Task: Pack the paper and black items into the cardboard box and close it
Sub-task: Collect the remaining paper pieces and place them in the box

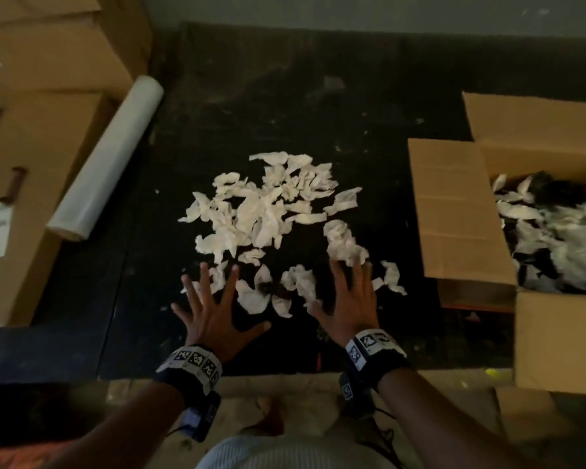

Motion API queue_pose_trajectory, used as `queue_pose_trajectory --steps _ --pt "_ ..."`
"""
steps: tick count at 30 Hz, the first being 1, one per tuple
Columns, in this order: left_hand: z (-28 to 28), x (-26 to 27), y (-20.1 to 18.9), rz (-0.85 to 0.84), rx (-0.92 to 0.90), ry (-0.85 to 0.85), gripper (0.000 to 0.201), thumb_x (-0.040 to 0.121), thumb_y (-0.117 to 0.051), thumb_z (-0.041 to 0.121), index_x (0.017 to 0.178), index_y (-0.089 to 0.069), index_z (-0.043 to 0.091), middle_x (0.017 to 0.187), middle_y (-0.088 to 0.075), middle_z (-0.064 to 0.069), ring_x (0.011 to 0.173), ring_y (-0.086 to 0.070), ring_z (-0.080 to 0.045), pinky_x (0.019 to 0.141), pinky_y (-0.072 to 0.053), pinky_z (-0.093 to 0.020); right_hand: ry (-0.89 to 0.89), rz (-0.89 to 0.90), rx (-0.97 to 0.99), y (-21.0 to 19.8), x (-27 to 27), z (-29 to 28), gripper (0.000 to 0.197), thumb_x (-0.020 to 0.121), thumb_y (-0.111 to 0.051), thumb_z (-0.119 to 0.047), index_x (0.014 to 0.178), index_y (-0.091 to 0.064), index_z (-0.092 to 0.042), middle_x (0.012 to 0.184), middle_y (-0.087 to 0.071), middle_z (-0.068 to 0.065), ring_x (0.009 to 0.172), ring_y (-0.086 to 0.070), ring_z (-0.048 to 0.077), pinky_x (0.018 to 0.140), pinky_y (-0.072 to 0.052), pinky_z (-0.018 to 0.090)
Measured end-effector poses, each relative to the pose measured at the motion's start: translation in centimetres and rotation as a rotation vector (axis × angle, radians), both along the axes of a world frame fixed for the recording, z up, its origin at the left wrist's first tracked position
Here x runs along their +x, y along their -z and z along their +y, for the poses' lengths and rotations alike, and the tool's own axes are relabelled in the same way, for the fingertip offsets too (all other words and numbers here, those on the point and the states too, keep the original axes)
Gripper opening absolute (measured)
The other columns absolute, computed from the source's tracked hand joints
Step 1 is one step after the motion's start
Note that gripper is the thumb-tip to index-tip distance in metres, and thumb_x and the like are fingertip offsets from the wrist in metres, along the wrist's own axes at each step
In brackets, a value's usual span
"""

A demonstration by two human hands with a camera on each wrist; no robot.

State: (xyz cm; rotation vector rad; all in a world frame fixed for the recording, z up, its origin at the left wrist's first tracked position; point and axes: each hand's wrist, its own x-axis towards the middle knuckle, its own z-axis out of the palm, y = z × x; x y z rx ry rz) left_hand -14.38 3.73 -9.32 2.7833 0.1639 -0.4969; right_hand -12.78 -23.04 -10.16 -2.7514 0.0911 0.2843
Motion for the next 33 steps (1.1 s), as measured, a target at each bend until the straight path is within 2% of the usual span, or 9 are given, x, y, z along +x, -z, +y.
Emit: queue_pose_trajectory --steps 2,5,8,13,18,23,27,29,33 --pt "1.6 0.4 0.9 0.035 -0.041 -0.066 0.128 0.054 -0.052 0.100 0.148 0.023 0.056 0.155 0.046 0.002 0.142 0.037 -0.044 0.110 0.007 -0.076 0.160 0.008 -0.057 1.3 0.0 -1.1 0.105 0.076 -0.060 -0.069 0.158 -0.003 -0.035 0.164 0.019 0.012 0.150 0.013 0.040 0.117 -0.012 0.061" --pt "2.8 1.5 2.3 0.053 -0.096 -0.058 0.123 0.061 -0.052 0.096 0.150 0.022 0.054 0.159 0.040 -0.001 0.144 0.032 -0.044 0.115 0.002 -0.073 0.348 0.077 -0.077 3.0 1.4 -2.6 0.104 0.081 -0.056 -0.070 0.158 0.004 -0.035 0.164 0.018 0.018 0.150 0.010 0.042 0.119 -0.012 0.061" --pt "2.3 2.2 3.5 0.053 -0.139 0.039 0.119 0.068 -0.055 0.089 0.156 0.013 0.045 0.162 0.033 -0.004 0.147 0.029 -0.039 0.119 -0.002 -0.067 0.380 0.141 -0.036 4.4 3.1 -2.3 0.099 0.086 -0.053 -0.068 0.158 0.005 -0.033 0.164 0.015 0.021 0.151 0.010 0.041 0.120 -0.010 0.059" --pt "-0.6 3.7 4.1 0.033 -0.206 0.140 0.116 0.076 -0.061 0.078 0.160 0.007 0.035 0.165 0.025 -0.009 0.148 0.027 -0.033 0.121 -0.004 -0.061 0.127 0.108 0.045 4.3 5.2 3.2 0.082 0.094 -0.045 -0.060 0.158 -0.002 -0.034 0.165 0.013 0.015 0.151 0.006 0.039 0.121 -0.013 0.056" --pt "-1.6 6.0 2.9 0.020 -0.252 0.192 0.116 0.076 -0.066 0.073 0.159 0.005 0.034 0.167 0.017 -0.007 0.154 0.009 -0.028 0.123 -0.011 -0.059 -0.062 0.098 0.191 2.7 6.5 6.4 0.076 0.098 -0.044 -0.052 0.157 0.001 -0.038 0.166 0.013 0.009 0.152 0.011 0.032 0.122 -0.014 0.056" --pt "2.4 5.2 1.8 0.032 -0.203 0.324 0.123 0.070 -0.065 0.081 0.156 0.015 0.045 0.164 0.028 0.003 0.151 0.023 -0.026 0.121 0.000 -0.059 -0.184 0.060 0.130 0.6 5.3 3.0 0.099 0.085 -0.055 -0.065 0.156 0.010 -0.041 0.165 0.021 0.004 0.151 0.017 0.028 0.119 -0.002 0.049" --pt "7.1 2.6 2.2 0.100 -0.058 0.454 0.134 0.058 -0.066 0.088 0.152 0.020 0.049 0.160 0.039 0.002 0.148 0.032 -0.029 0.120 0.007 -0.056 -0.340 0.105 -0.018 1.2 1.8 -1.4 0.120 0.070 -0.062 -0.075 0.155 0.015 -0.041 0.162 0.031 0.002 0.150 0.023 0.027 0.121 -0.003 0.054" --pt "9.0 1.6 2.7 0.129 -0.020 0.464 0.136 0.055 -0.066 0.090 0.152 0.020 0.050 0.159 0.040 0.002 0.147 0.034 -0.030 0.120 0.008 -0.056 -0.381 0.148 -0.091 2.1 0.2 -3.2 0.119 0.070 -0.060 -0.077 0.153 0.018 -0.042 0.160 0.034 0.001 0.149 0.025 0.027 0.122 -0.006 0.056" --pt "10.0 1.1 3.7 0.141 0.036 0.489 0.130 0.060 -0.054 0.095 0.153 0.021 0.046 0.159 0.040 -0.001 0.147 0.035 -0.031 0.120 0.007 -0.061 -0.424 0.138 -0.152 3.5 -0.8 -4.0 0.096 0.084 -0.039 -0.081 0.154 0.016 -0.044 0.162 0.031 0.000 0.150 0.023 0.030 0.121 -0.009 0.057"
